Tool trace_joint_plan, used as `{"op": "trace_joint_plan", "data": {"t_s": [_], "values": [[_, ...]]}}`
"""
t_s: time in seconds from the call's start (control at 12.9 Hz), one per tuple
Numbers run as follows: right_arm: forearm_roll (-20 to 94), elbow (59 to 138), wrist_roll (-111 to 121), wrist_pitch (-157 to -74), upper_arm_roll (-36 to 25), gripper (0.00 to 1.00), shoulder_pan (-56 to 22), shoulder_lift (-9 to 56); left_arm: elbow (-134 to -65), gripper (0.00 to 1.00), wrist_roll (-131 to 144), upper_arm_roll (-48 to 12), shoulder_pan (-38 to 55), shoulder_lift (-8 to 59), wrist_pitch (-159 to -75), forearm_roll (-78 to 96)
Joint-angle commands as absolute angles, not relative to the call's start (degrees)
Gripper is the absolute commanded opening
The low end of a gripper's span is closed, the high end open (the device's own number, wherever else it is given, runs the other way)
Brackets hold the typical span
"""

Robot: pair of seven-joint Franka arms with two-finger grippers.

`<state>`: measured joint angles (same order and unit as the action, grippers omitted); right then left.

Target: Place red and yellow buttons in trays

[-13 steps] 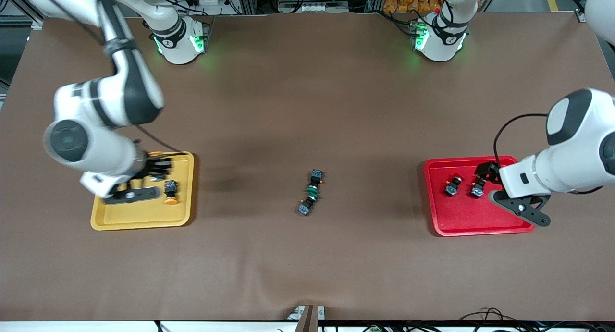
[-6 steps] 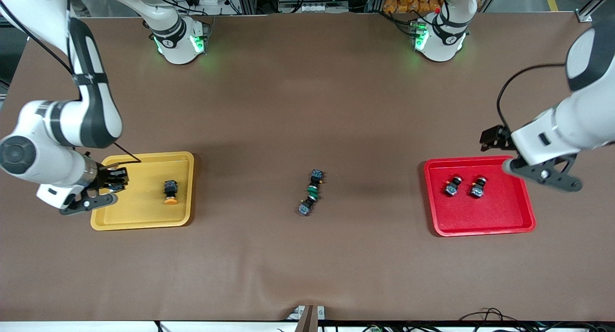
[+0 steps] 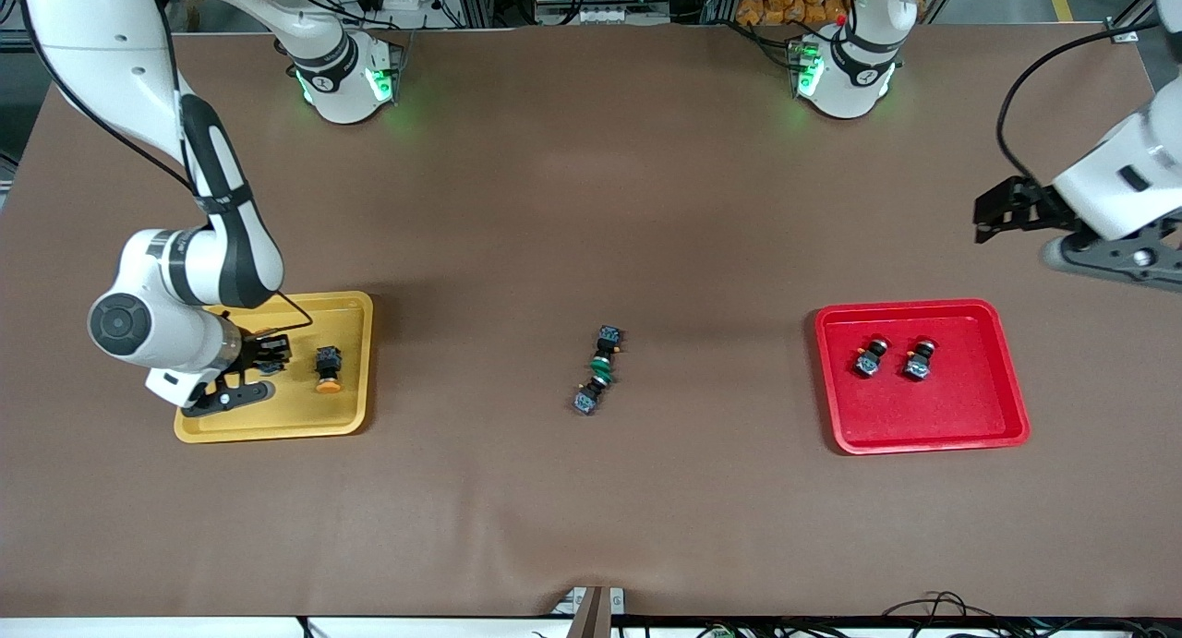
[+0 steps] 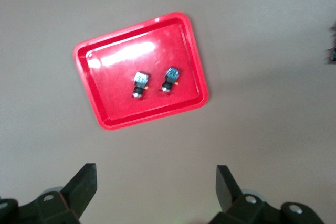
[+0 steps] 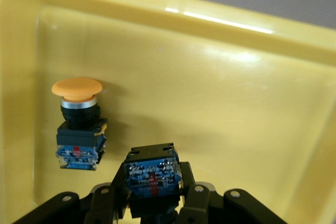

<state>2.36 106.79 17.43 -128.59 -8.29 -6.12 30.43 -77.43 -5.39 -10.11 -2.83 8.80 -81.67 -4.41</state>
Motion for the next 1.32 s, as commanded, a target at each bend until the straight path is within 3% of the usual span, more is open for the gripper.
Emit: {"op": "trace_joint_plan", "data": {"t_s": [0.0,0.08,0.15,0.23,0.31,0.39,0.54,0.77,1.24], "values": [[4.8,106.8,17.7,-129.5,-8.8,0.0,-6.6,31.4,-83.6,1.0,-1.5,-5.0,-2.6,4.7,-81.2,-0.6],[4.9,106.8,17.7,-129.9,-9.1,0.02,-6.9,31.8,-86.0,1.0,-0.1,-3.4,-2.4,2.2,-81.5,-0.1],[4.9,106.8,17.7,-129.9,-9.2,0.33,-6.9,32.0,-87.3,1.0,0.9,-2.8,-2.4,0.5,-81.4,-0.1],[4.9,106.8,17.7,-129.9,-9.1,0.72,-6.9,32.0,-88.0,1.0,1.4,-2.3,-2.4,-0.9,-81.4,-0.1],[4.9,106.8,17.7,-129.9,-9.2,0.9,-6.9,32.0,-88.0,1.0,1.7,-1.7,-2.4,-1.1,-81.4,-0.2],[4.9,106.8,17.7,-129.9,-9.2,1.0,-6.9,32.0,-89.2,1.0,1.9,-1.4,-2.3,-1.5,-81.8,-0.2],[4.9,106.8,17.7,-129.9,-9.2,1.0,-6.9,31.9,-95.2,1.0,2.3,1.0,-1.3,-5.1,-85.8,0.1],[4.8,106.6,18.0,-127.8,-9.8,1.0,-6.7,29.6,-95.3,1.0,6.5,-1.3,0.6,-7.5,-85.5,-0.1],[4.7,100.9,17.6,-103.7,-10.8,1.0,-6.3,15.8,-93.7,1.0,5.5,-1.9,0.4,-6.7,-85.7,0.2]]}}
